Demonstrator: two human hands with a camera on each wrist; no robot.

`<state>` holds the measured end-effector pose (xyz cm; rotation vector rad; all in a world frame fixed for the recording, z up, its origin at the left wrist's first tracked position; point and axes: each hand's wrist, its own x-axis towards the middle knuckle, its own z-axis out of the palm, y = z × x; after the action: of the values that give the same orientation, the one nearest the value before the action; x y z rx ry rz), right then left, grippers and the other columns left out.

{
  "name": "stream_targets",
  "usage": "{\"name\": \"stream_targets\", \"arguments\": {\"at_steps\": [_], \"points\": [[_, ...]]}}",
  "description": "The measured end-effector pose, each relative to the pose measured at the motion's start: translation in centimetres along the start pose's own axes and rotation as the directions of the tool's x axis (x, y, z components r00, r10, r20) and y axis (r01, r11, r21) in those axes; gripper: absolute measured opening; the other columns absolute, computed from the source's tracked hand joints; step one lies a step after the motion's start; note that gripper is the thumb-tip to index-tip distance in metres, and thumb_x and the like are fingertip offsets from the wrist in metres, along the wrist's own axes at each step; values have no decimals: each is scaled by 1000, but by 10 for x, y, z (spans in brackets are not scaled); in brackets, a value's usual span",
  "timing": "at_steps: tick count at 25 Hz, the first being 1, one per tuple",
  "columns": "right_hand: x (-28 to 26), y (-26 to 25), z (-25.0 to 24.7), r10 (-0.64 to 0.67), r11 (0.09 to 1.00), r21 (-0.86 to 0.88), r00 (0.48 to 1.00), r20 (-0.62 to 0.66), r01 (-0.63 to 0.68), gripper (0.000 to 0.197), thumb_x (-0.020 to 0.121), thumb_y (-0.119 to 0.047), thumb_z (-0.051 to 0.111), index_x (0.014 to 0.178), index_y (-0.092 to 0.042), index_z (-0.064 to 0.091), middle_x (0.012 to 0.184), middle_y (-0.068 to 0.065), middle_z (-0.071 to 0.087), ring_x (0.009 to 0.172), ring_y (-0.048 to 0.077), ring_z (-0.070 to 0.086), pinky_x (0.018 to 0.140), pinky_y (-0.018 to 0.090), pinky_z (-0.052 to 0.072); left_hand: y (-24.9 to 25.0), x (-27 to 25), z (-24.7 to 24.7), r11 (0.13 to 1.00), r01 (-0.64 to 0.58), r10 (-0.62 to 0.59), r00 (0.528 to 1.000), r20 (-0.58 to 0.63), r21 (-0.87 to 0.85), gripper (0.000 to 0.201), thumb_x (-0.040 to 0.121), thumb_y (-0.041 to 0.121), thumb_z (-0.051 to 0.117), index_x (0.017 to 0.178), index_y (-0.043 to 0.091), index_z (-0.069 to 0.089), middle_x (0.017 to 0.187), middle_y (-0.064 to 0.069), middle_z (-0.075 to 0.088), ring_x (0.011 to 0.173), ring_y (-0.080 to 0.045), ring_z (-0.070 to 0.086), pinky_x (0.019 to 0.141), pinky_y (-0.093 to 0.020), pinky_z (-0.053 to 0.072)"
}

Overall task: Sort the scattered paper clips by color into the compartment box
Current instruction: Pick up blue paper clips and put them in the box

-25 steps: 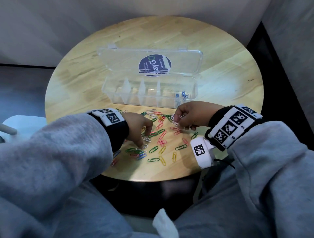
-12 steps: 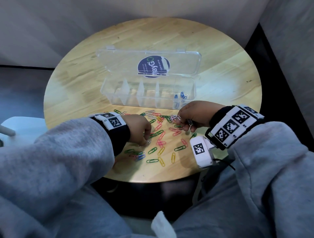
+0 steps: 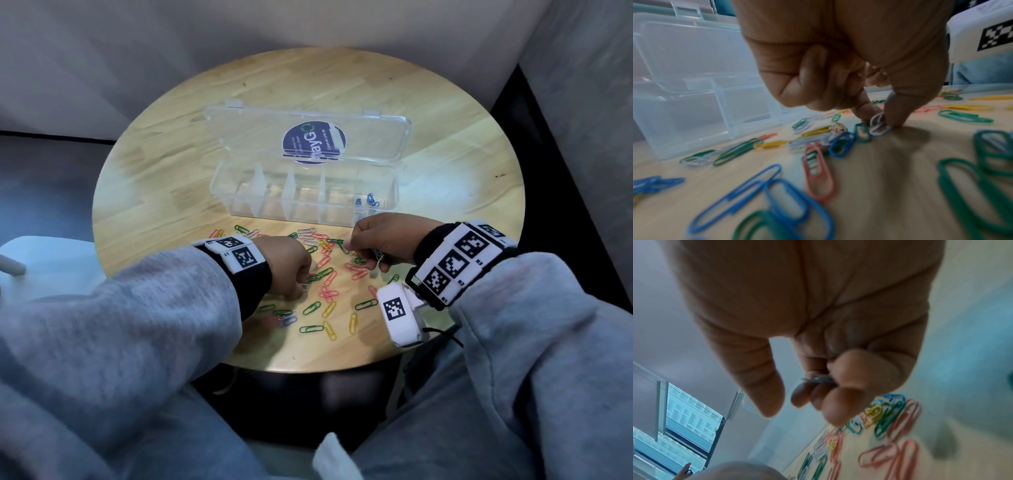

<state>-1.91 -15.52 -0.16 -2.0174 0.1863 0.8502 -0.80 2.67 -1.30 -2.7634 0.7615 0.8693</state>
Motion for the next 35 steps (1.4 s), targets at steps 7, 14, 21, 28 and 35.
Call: {"name": "stream_targets", "arguments": {"at_steps": [7, 14, 21, 28, 35], "points": [[-4, -17, 18, -23, 967, -256, 996, -83, 1, 32, 86, -31, 63, 63, -19, 43, 57, 1, 52, 48, 17, 44, 53, 26, 36, 0, 1, 0, 989, -64, 69, 997, -33, 136, 23, 80, 28, 61, 98, 15, 66, 96, -5, 67, 84, -25, 63, 61, -27, 42], [-3, -25, 47, -45, 857, -515, 997, -60, 8, 27, 76, -27, 72, 62, -21, 51, 58, -7, 50, 52, 4, 46, 53, 22, 37, -15, 1, 6, 998, -49, 53, 989, -138, 31, 23, 82, 29, 61, 100, 15, 68, 99, -5, 67, 86, -24, 62, 63, -28, 39], [-2, -27, 50, -64, 870, -493, 995, -70, 21, 7, 76, -25, 73, 81, -20, 71, 59, -10, 51, 58, 2, 46, 54, 16, 34, -17, -1, 6, 998, -62, 62, 995, -77, -3, 23, 80, 27, 63, 98, 14, 67, 92, -5, 65, 76, -24, 55, 61, -27, 41], [-4, -30, 64, -111, 811, -576, 994, 22, 103, 10, 74, -21, 72, 81, -26, 70, 62, -12, 52, 62, 4, 48, 63, 26, 40, -45, -13, -23, 829, -89, -12, 984, -177, -553, 18, 76, 25, 68, 61, 19, 61, 56, 7, 56, 58, -13, 51, 58, -22, 39], [4, -42, 88, -125, 632, -750, 981, 149, 194, 24, 78, -27, 72, 100, -19, 67, 79, -8, 53, 78, 14, 49, 53, 20, 33, -72, -28, -33, 164, -65, -154, 984, -90, -984, 30, 82, -3, 50, 54, 8, 49, 51, -4, 62, 39, -9, 52, 37, -12, 28]]}}
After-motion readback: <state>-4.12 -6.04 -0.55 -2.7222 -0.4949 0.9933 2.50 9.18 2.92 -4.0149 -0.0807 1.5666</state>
